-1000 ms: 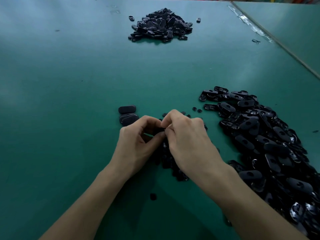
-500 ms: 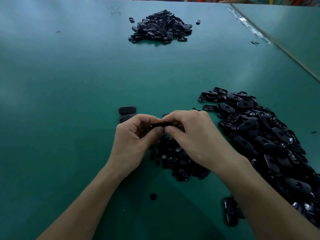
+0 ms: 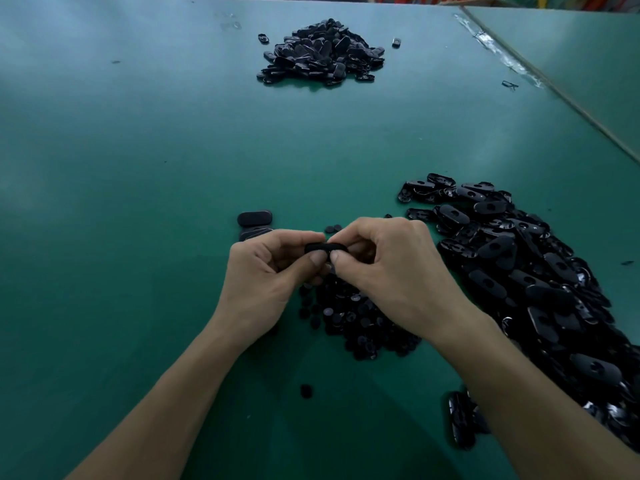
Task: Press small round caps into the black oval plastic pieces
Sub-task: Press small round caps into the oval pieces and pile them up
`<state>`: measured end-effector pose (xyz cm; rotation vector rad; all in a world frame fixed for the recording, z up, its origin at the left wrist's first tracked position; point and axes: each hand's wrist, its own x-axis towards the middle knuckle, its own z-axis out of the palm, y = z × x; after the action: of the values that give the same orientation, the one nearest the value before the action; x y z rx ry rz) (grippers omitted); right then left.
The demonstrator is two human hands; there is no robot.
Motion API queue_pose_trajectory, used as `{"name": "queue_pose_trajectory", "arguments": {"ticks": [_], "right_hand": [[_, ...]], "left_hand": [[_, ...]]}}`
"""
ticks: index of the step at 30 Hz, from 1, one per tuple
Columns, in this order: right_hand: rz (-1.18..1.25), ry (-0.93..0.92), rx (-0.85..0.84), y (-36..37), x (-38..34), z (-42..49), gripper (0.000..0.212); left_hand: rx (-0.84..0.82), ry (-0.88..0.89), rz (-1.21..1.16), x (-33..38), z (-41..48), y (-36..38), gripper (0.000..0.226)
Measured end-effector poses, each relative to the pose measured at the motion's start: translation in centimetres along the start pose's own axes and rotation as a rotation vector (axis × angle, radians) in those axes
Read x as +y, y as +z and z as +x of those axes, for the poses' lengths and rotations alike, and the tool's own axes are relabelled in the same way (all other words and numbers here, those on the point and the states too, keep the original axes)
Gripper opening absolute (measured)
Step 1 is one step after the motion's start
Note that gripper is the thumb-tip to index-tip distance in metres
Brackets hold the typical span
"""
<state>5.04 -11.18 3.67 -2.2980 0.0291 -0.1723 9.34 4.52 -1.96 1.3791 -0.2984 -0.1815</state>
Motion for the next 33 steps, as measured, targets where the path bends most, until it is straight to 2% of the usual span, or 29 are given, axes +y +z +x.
{"name": "queue_pose_trajectory", "arguments": {"ticks": [10,20,24,27,30,33], "right_hand": [[0.109,0.034,-0.019,0.0,-0.1,0.0,0.011],[0.034,0.005,-0.074,-0.3,-0.1,0.3,0.013],[-0.118,0.058,-0.019,-0.9,1.1,1.1,0.027],[-0.400,0.142,0.069,-2.1,3.2,2.0,0.040],[-0.641,0.321,0.017,-3.2,5.1,2.8,0.048],[-0.689,0.412,-0.049,-3.5,6.1,3.1,0.049]], "left_hand": [[0.015,0.016,0.010,0.2,-0.1,-0.2,0.018],[0.050,0.074,0.080,0.3,-0.1,-0.5,0.013],[0.197,0.147,0.303,-0.2,0.1,-1.0,0.023],[0.333,0.184,0.468,-0.2,0.6,-2.1,0.025],[0.400,0.183,0.592,-0.2,0.9,-2.9,0.019],[0.427,0.172,0.750,-0.2,1.0,-3.3,0.016]]}}
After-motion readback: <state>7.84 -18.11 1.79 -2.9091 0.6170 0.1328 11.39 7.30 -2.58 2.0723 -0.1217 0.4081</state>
